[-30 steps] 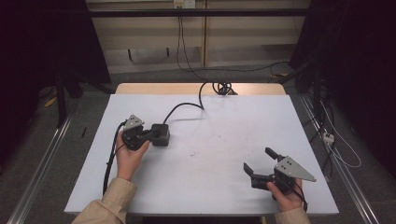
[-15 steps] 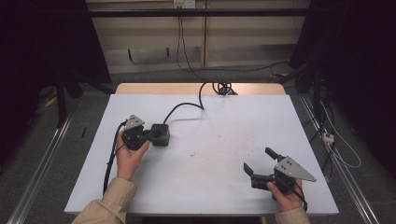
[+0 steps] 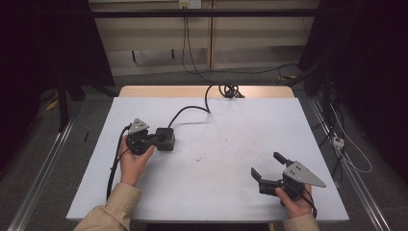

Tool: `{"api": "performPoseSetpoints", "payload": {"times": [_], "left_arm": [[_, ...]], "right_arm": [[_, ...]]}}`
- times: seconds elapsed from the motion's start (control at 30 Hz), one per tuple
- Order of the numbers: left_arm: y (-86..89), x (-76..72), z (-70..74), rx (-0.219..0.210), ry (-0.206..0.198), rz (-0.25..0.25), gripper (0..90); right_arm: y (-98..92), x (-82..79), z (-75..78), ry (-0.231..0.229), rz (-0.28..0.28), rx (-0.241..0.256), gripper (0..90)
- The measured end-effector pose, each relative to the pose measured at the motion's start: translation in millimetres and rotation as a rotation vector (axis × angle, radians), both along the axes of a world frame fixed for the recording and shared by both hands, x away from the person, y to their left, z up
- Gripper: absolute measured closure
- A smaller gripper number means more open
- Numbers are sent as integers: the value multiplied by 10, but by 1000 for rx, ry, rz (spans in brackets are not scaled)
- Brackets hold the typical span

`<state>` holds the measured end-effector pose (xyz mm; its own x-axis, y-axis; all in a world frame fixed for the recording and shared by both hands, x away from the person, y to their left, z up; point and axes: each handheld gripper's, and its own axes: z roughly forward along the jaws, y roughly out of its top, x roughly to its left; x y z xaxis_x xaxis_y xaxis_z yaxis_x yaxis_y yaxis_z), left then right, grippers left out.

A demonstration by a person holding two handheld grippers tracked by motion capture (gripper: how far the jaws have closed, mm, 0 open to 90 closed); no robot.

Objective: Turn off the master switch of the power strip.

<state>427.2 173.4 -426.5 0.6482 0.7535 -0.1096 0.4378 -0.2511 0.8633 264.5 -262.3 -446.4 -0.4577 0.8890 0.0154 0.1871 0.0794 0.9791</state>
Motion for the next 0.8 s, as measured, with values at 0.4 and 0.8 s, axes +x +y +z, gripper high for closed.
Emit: {"api": "performPoseSetpoints", "payload": {"times": [0.4,0.8], "left_arm": [[7,5,2,-2,5,-4,900],[13,7,0,-16,16,4,900]], "right_arm": [[-1,3,-1,0,0,-1,31],[4,7,-3,1,2,-4,31]]}}
